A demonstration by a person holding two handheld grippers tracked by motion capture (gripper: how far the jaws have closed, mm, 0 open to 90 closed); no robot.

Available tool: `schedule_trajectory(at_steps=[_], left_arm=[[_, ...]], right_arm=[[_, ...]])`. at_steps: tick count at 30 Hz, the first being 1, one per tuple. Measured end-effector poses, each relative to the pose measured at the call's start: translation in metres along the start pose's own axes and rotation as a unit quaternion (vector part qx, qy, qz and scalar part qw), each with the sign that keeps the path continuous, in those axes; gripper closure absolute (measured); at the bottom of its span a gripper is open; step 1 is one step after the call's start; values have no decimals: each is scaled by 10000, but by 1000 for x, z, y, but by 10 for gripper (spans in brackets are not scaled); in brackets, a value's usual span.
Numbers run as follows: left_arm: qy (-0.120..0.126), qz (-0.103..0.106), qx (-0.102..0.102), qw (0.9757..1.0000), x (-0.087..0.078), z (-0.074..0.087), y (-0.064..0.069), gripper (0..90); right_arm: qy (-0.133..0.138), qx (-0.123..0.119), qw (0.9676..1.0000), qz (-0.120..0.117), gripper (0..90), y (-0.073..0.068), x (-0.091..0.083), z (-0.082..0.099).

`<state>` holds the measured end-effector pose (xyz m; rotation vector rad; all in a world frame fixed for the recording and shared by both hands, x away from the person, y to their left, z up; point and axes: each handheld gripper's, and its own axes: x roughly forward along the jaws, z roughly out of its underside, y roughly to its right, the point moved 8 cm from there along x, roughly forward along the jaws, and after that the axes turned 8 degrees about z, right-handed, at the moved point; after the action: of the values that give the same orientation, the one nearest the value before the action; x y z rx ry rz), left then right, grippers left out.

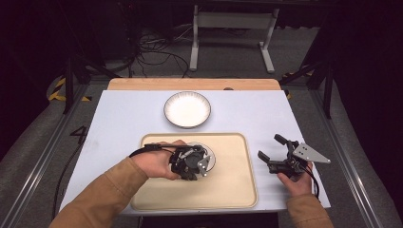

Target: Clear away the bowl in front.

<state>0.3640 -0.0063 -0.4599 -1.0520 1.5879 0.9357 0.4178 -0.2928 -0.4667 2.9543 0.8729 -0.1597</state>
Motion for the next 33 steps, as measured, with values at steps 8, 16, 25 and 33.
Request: schedule_trajectory(at_steps=[8,16,25,33], left_arm=[[34,53,-147,9999,1,2,1,834],[12,213,-342,9992,5,5,3,823],[131,493,-514,9974,11,6,5,778],[342,720,-663,9946,11,9,7,714]], right_arm=[[-2,1,10000,4,41,0,0,0],[-5,10,10000,7,41,0,0,0],[-13,21,10000,8,41,0,0,0],[-13,12,10000,6,41,0,0,0]])
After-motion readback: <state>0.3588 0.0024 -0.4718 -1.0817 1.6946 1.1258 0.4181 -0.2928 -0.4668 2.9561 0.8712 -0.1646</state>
